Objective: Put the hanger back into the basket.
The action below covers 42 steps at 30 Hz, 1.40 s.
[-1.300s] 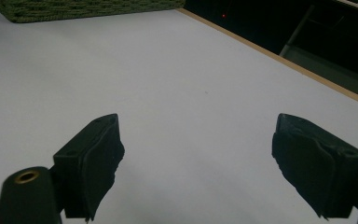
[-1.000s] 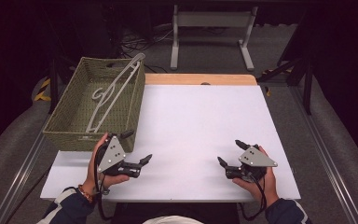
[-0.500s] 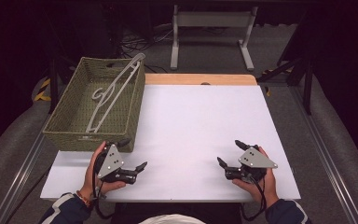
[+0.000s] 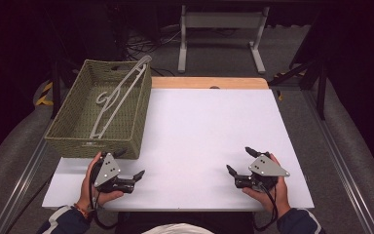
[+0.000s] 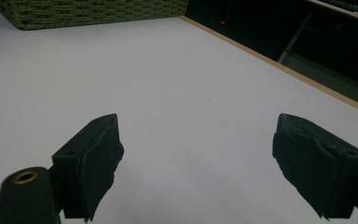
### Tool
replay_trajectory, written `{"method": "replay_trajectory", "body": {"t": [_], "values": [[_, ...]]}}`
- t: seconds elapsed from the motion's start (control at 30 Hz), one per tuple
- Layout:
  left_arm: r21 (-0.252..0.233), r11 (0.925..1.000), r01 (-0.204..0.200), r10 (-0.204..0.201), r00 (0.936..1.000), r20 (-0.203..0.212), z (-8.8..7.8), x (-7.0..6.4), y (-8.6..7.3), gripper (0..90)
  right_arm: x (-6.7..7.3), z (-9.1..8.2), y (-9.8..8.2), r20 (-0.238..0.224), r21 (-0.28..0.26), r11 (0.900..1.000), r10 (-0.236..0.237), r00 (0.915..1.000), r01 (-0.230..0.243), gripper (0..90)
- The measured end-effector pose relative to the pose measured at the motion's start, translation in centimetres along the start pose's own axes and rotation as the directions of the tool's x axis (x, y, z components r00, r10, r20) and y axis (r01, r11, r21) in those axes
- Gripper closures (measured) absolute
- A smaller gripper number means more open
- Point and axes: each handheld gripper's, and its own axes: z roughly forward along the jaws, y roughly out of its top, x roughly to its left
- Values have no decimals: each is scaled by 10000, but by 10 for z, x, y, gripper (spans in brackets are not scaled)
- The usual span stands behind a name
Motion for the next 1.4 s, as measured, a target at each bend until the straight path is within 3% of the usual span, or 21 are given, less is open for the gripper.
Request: {"method": "replay_trajectory", "body": {"t": [0.07, 0.2, 0.6, 1.1, 1.4], "values": [[-17, 10000, 18, -18, 10000, -33, 0, 1, -1, 69, 0, 0, 0, 4, -13, 10000, 4, 10000, -4, 147], [-45, 9991, 425, -425, 9989, -171, -5, 4, -5, 52, -1, 0, 0, 4, -18, 10000, 50, 10000, -50, 137], [-212, 9991, 365, -373, 9986, -365, -7, 3, -2, 36, -1, -1, -1, -19, -50, 10000, 72, 10000, -73, 123], [-401, 9990, 188, -199, 9994, -291, -9, 3, -1, 37, 1, -4, 0, 230, -26, 10000, 33, 9997, -33, 124], [-424, 9986, 325, -336, 9991, -264, -8, 3, 0, 36, -1, -4, -1, 234, -11, 10000, 69, 9997, -68, 124]]}}
